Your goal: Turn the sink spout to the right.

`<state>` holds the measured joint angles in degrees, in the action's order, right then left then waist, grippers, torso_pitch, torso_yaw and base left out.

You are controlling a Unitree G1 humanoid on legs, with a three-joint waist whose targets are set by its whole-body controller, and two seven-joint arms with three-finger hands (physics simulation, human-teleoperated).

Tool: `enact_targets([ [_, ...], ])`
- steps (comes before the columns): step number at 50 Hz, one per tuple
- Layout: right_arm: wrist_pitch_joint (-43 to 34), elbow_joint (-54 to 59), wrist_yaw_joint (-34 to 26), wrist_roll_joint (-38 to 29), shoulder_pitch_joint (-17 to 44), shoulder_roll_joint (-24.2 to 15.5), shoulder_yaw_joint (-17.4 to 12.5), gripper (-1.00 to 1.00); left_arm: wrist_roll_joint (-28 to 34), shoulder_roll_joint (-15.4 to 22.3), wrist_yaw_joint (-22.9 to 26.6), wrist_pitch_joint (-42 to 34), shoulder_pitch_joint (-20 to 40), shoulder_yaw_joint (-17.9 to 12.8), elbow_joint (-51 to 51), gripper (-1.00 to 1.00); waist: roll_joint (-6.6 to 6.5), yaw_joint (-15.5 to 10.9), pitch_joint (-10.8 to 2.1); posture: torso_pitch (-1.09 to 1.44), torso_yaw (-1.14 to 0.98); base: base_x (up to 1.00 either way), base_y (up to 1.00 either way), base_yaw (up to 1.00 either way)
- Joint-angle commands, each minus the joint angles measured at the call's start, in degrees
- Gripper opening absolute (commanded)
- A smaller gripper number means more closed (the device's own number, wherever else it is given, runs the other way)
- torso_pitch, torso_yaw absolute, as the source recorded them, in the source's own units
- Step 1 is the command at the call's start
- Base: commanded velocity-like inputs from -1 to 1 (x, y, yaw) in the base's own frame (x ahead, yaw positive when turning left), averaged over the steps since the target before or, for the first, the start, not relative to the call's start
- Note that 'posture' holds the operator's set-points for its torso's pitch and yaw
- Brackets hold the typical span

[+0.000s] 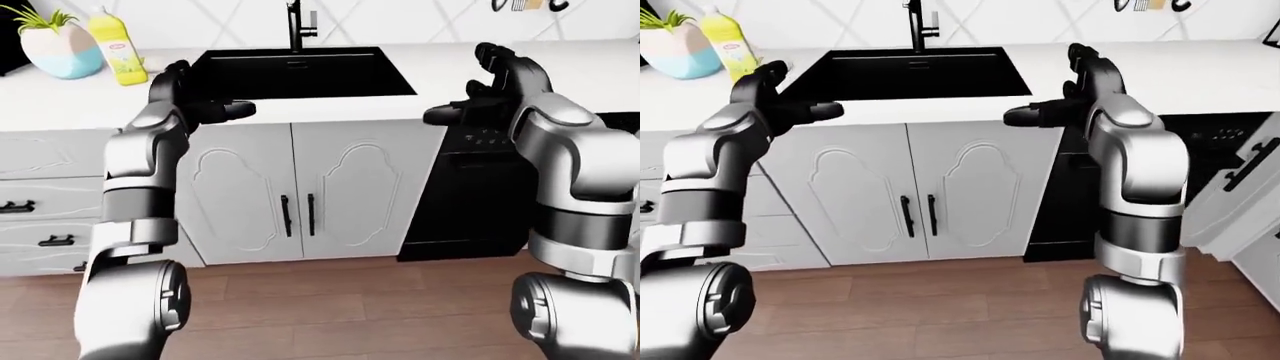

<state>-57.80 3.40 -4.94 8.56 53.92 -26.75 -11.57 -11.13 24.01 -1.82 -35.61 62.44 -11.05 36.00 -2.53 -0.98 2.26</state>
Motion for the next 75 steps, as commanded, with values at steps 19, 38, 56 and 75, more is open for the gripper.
enact_targets([
  [19, 1.2, -2.1, -0.9, -2.2, 2.9, -1.6, -1.3, 1.0, -0.4, 0.8, 0.0, 2.1, 3.0, 0.0, -2.4, 1.0, 4.86, 0.5, -1.57, 0.0, 0.0, 0.21, 0.0, 0.0],
  [38, 1.4, -2.5, -1.2, -2.7, 2.3, -1.4, -1.6, 1.0, 0.1, 1.1, 0.2, 3.8, 4.5, 0.1, 0.8, 1.0, 4.53, 0.1, -2.0, 0.0, 0.0, 0.18, 0.0, 0.0],
  [56, 0.6, -3.0, -1.4, -2.8, 2.8, -1.7, -1.6, 1.0, 0.1, 2.4, 0.3, 3.3, 5.2, -0.3, 1.1, 1.0, -1.61, 1.5, -1.96, 0.0, 0.0, 0.18, 0.0, 0.0],
  [75, -0.4, -3.5, -1.7, -3.1, 3.4, -2.0, -1.6, 1.0, 0.2, 4.1, 0.8, 4.2, 5.8, -0.8, 3.2, 1.0, 3.73, 0.7, -1.77, 0.0, 0.0, 0.18, 0.0, 0.0],
])
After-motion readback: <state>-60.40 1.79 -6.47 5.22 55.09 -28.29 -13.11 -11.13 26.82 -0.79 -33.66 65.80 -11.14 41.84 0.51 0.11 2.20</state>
